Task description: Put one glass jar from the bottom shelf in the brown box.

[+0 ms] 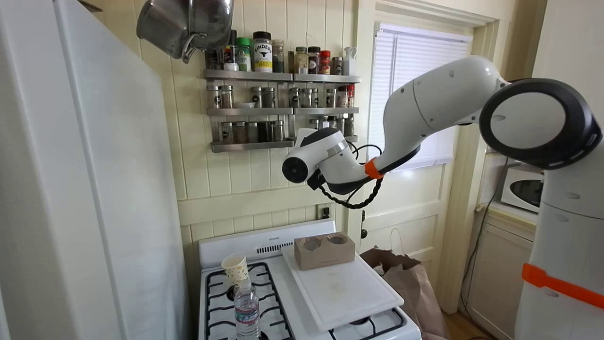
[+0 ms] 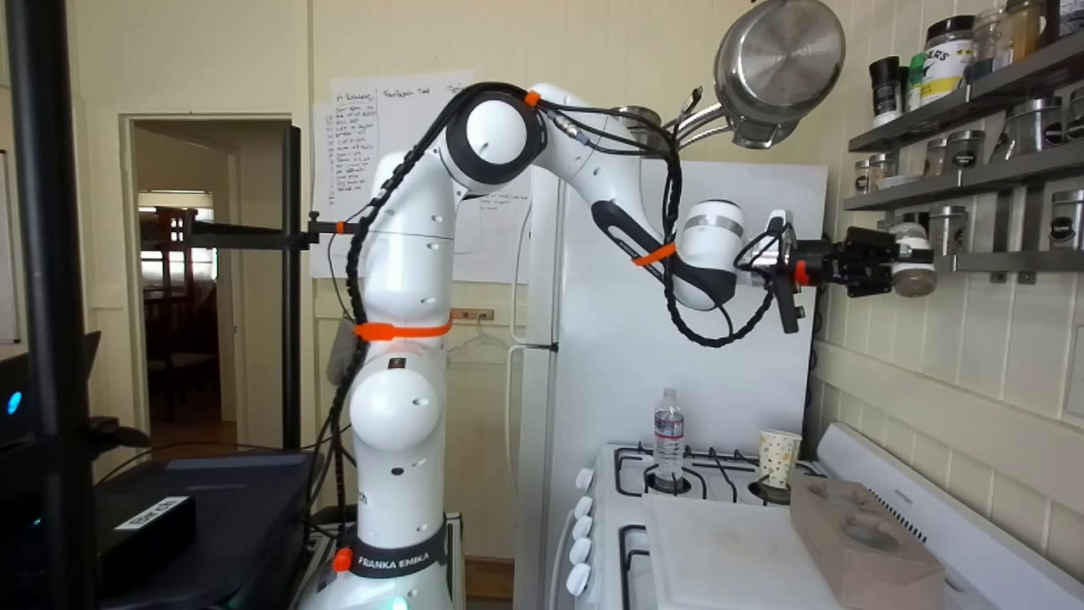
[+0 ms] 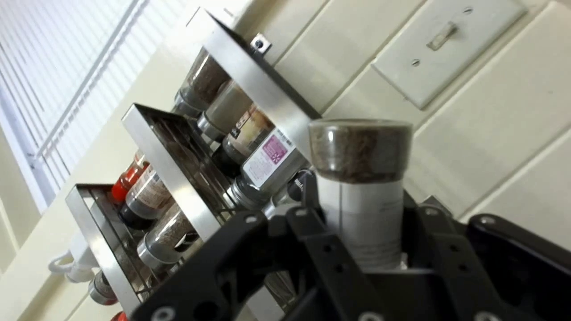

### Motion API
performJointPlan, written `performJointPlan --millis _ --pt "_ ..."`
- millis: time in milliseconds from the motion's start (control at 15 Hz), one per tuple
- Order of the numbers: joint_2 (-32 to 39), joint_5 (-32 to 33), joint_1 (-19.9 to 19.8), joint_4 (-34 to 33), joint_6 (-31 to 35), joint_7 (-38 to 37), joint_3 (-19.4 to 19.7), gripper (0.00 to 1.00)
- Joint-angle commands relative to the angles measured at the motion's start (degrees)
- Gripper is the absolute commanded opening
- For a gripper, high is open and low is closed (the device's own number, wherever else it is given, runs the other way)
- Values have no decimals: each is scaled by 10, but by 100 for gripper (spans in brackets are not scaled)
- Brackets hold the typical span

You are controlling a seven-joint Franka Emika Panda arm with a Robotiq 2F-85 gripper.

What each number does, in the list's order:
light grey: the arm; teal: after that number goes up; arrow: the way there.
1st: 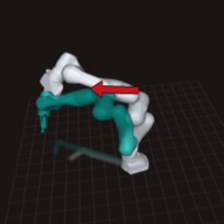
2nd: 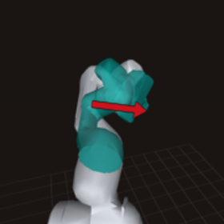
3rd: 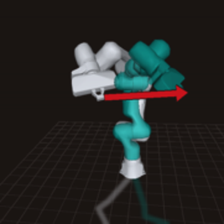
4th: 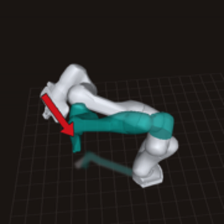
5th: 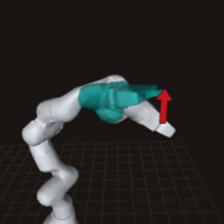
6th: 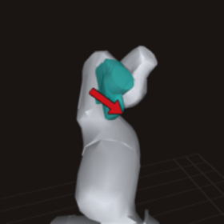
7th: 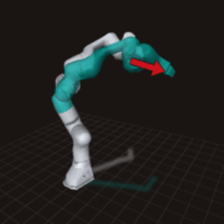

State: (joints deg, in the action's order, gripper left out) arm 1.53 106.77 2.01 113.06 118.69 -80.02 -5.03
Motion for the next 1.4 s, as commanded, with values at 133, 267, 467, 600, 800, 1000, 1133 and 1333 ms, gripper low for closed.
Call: performJointPlan --millis 133,267,467,600,800,1000,1133,1333 --pt "-68 -42 15 112 89 -134 0 13" --pt "-77 -24 14 140 147 -189 7 13" --pt "-78 17 14 177 230 -289 16 13" --pt "-76 57 15 200 281 -366 21 13" --pt "-73 113 9 213 354 -476 26 13" --pt "-60 92 10 203 334 -439 23 38" --pt "-61 94 10 203 337 -447 23 13" --pt "-9 29 10 179 326 -415 23 13"
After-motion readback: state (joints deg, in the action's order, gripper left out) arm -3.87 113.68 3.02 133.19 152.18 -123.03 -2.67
